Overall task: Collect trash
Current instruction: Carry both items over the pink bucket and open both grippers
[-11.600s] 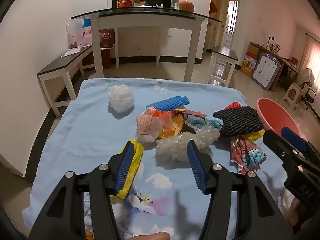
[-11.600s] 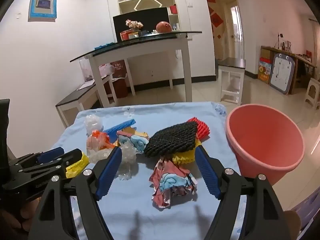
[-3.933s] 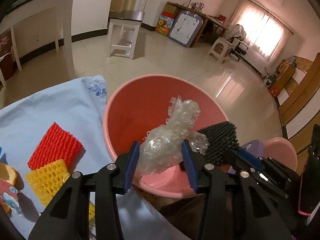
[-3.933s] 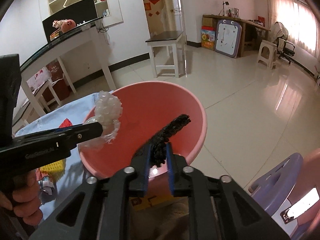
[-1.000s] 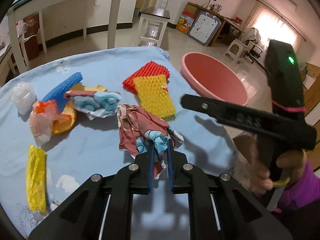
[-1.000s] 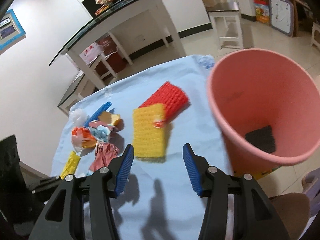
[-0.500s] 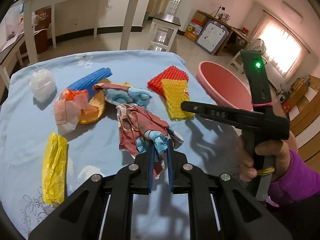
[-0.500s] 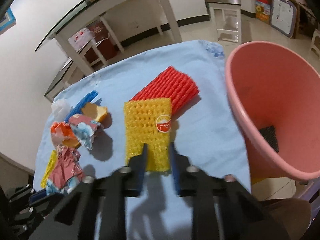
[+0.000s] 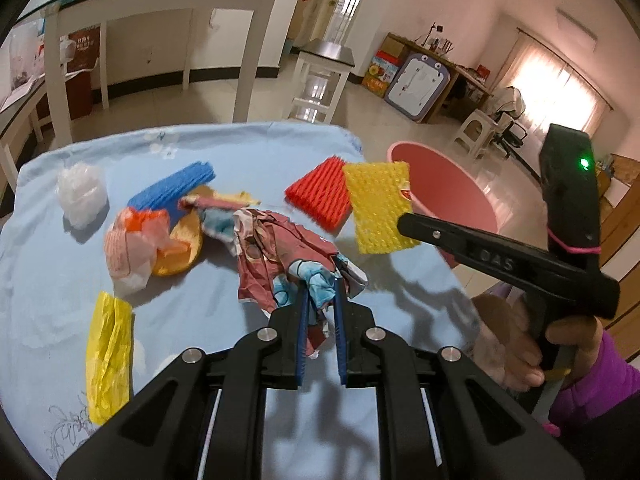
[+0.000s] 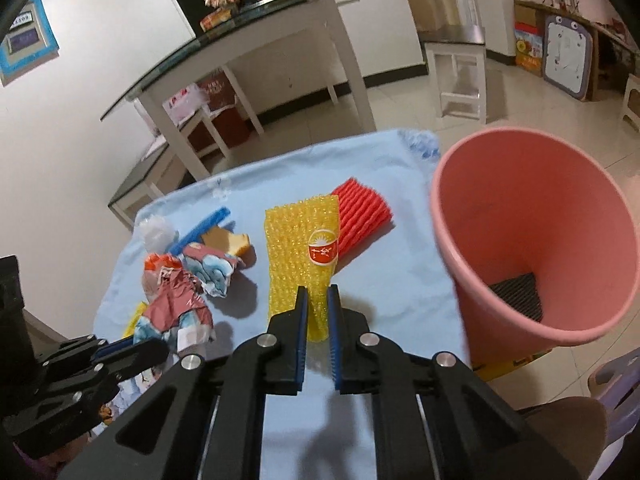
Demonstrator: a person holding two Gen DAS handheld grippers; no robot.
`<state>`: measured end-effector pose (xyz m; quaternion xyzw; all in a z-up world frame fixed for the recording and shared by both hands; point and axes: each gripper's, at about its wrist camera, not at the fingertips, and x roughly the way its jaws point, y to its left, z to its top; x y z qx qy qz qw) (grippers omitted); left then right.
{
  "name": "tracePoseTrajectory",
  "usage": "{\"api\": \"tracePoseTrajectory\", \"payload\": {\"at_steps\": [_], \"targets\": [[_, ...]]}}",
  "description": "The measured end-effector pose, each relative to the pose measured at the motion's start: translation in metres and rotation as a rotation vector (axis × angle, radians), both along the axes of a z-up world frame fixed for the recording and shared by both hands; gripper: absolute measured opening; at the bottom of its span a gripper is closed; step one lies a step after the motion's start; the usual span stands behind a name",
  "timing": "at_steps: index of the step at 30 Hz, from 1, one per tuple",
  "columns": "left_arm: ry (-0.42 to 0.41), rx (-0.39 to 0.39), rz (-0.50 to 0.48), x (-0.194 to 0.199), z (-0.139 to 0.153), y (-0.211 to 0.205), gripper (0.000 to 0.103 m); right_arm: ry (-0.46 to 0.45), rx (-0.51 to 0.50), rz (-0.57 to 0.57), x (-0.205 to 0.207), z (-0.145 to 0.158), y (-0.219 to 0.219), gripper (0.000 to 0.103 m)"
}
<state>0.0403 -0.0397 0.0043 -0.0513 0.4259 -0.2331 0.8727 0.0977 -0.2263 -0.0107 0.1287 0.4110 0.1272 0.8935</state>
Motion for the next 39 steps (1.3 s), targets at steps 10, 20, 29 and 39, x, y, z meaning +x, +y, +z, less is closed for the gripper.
{"api": "tracePoseTrajectory", "payload": {"at_steps": [10, 20, 29, 39], "targets": [[-0.067, -0.019, -0.059, 0.013, 0.021, -0.041, 0.011, -0.07, -0.02, -0.1, -0.014, 0.022, -0.041, 0.009], [-0.101, -0.055, -0.133, 0.041, 0.035, -0.099, 0.011, -0.099, -0.047, -0.259, -0.02, 0.031, -0.1, 0.009], [-0.092, -0.071, -0.202, 0.066, 0.026, -0.155, 0.011, -0.086, -0.092, -0.354, -0.017, 0.022, -0.139, 0.009], [-0.007, -0.079, -0.24, 0.096, -0.005, -0.197, 0.011, -0.02, -0.12, -0.403, -0.005, -0.007, -0.164, 0.009]]}}
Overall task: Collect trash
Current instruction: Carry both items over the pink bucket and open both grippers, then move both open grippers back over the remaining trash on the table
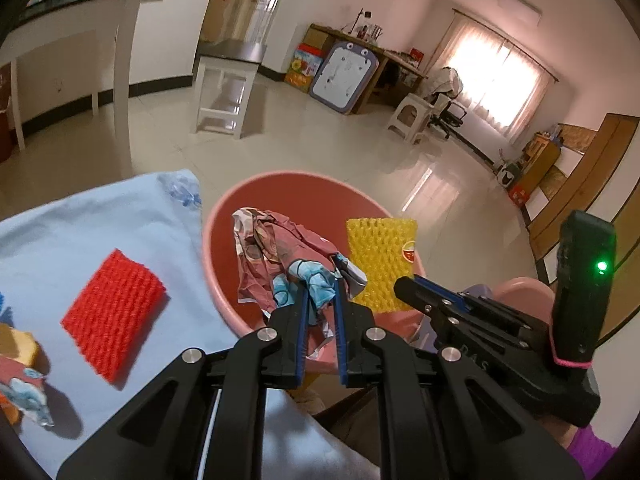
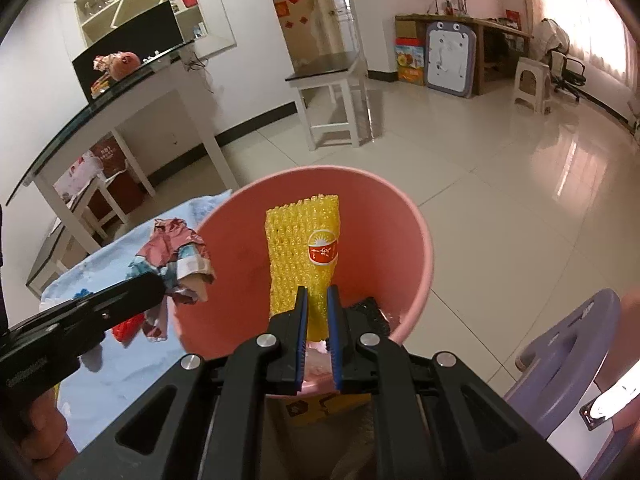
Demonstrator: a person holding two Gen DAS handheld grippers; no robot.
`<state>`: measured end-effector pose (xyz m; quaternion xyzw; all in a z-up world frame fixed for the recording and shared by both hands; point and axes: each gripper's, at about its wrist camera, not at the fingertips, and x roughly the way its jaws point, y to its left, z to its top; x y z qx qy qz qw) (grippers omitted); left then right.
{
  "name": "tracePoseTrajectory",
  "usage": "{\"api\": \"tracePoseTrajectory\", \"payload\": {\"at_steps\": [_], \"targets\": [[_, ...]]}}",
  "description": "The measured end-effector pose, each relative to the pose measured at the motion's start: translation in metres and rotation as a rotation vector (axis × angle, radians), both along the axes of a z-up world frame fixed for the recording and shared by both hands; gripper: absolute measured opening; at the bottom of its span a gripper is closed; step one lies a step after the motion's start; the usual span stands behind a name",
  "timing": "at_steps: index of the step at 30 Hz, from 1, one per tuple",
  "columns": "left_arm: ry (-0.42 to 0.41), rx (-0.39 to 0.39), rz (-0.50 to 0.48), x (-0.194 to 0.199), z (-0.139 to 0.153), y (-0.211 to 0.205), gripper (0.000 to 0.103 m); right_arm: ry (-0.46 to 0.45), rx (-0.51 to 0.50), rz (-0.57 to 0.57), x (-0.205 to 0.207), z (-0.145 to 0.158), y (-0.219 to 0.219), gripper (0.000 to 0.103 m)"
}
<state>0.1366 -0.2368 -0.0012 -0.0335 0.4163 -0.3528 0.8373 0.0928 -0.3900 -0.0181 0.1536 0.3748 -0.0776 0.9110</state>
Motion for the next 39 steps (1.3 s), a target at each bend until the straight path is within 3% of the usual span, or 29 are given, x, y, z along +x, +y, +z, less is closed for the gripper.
{"api": "tracePoseTrajectory", "payload": {"at_steps": [12, 17, 19, 26, 39], "targets": [[0.014, 0.052, 0.017, 0.007, -0.021, -0.019, 0.012, 0.045, -0.004, -0.009, 0.011, -0.018, -0.003, 0.01], [0.017, 0.065, 0.019, 0.007, -0.023, -0.021, 0.02, 0.044, -0.004, -0.014, 0.01, -0.02, -0.006, 0.011], [0.019, 0.06, 0.019, 0.007, -0.023, -0.019, 0.028, 0.045, -0.003, -0.015, 0.01, -0.02, -0.007, 0.011], [0.006, 0.047, 0.02, -0.002, -0.016, -0.014, 0.03, 0.034, -0.003, -0.021, 0.007, -0.02, -0.008, 0.032], [-0.045, 0.064, 0.051, -0.023, 0.003, 0.006, 0.031, -0.012, -0.003, 0.036, -0.009, -0.001, 0.015, 0.043]]}}
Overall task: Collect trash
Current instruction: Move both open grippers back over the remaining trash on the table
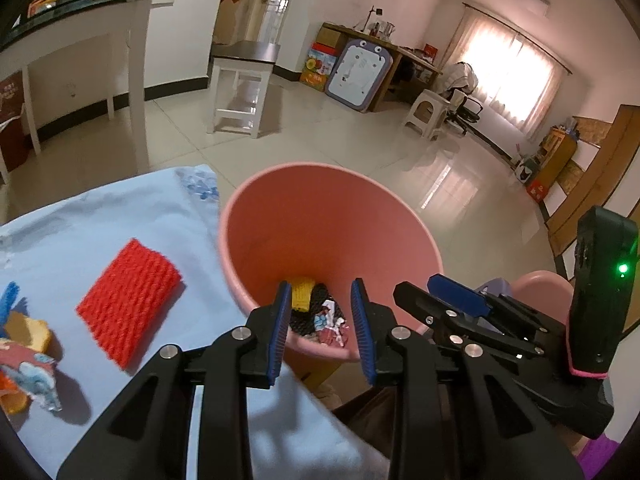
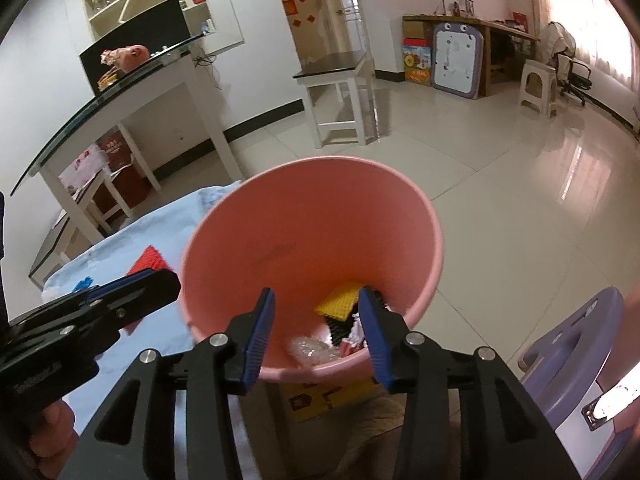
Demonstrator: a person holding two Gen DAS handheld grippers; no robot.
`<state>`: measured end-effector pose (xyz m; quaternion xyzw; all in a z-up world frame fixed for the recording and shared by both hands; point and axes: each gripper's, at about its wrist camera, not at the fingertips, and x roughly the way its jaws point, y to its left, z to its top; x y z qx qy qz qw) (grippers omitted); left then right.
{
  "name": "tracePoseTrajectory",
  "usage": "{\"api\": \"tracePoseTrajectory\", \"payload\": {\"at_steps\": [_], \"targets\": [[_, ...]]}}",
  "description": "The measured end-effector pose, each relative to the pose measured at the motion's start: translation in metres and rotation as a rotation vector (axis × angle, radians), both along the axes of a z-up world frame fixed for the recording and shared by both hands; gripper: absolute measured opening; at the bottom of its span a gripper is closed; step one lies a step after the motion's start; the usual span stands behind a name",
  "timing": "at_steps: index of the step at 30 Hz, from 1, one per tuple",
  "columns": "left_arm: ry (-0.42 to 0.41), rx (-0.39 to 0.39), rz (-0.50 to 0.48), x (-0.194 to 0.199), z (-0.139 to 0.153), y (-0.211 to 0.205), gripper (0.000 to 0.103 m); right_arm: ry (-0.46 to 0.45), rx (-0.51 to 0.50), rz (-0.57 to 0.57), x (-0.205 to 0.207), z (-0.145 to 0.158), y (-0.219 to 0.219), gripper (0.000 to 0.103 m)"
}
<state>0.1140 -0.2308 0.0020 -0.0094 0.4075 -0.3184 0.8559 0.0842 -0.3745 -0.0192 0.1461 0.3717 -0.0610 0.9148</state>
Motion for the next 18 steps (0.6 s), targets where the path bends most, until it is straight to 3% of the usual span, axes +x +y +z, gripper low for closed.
{"api": "tracePoseTrajectory", "payload": {"at_steps": [18], "targets": [[-0.074, 0.078, 0.119, -0.049, 0.02, 0.085, 0.031, -0.038, 0.038, 0.178, -0.022, 0.022, 0.081, 0.048]]}}
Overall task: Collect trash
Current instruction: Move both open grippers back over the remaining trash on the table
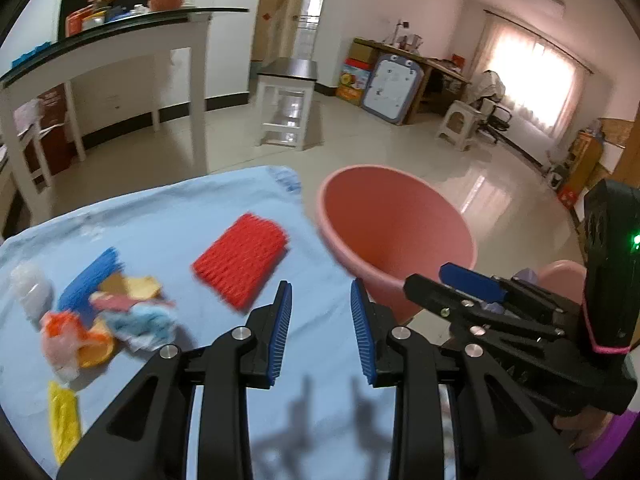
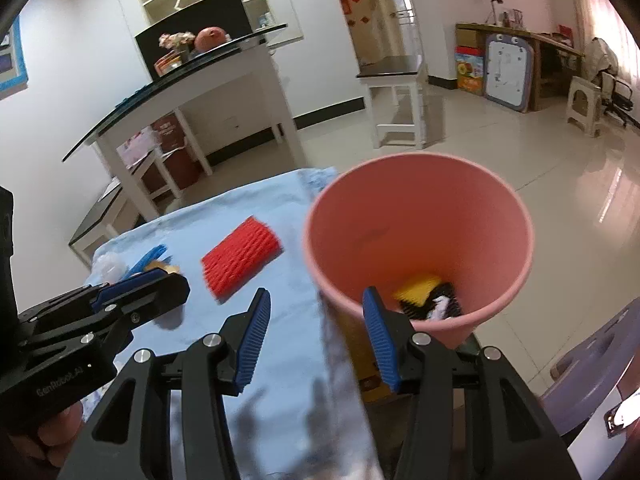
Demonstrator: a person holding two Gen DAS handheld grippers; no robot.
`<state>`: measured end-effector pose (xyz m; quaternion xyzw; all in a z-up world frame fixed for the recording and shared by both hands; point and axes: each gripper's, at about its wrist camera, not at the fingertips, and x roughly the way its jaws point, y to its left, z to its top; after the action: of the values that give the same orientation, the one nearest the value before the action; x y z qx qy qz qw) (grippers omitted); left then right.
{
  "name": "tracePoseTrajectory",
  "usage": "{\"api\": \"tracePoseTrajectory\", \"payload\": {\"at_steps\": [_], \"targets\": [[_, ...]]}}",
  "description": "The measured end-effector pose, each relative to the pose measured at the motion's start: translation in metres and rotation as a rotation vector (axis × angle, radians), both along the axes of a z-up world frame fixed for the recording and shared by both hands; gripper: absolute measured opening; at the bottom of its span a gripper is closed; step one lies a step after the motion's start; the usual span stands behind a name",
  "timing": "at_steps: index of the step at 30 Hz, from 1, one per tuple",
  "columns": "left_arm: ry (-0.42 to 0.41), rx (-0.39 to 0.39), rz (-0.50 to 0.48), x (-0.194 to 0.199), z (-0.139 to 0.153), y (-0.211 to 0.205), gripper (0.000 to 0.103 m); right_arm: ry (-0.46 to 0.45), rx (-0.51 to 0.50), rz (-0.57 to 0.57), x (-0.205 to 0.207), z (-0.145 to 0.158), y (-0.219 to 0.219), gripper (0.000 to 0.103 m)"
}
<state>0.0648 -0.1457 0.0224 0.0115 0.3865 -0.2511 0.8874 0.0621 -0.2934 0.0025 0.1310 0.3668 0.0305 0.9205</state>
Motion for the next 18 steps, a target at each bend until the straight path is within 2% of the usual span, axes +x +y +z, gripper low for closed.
{"api": "tracePoseTrajectory", "payload": {"at_steps": [12, 18], "targets": [[-0.04, 0.058, 0.133, -0.024, -0.003, 0.085, 0.031, 0.036, 0.031, 0.105, 0.003, -0.011, 0.052, 0.048], [-0.028, 0.057, 0.229, -0.025, -0.007, 0.13, 0.031, 0.044, 0.027, 0.165, 0.013, -0.012, 0.076, 0.049]]}}
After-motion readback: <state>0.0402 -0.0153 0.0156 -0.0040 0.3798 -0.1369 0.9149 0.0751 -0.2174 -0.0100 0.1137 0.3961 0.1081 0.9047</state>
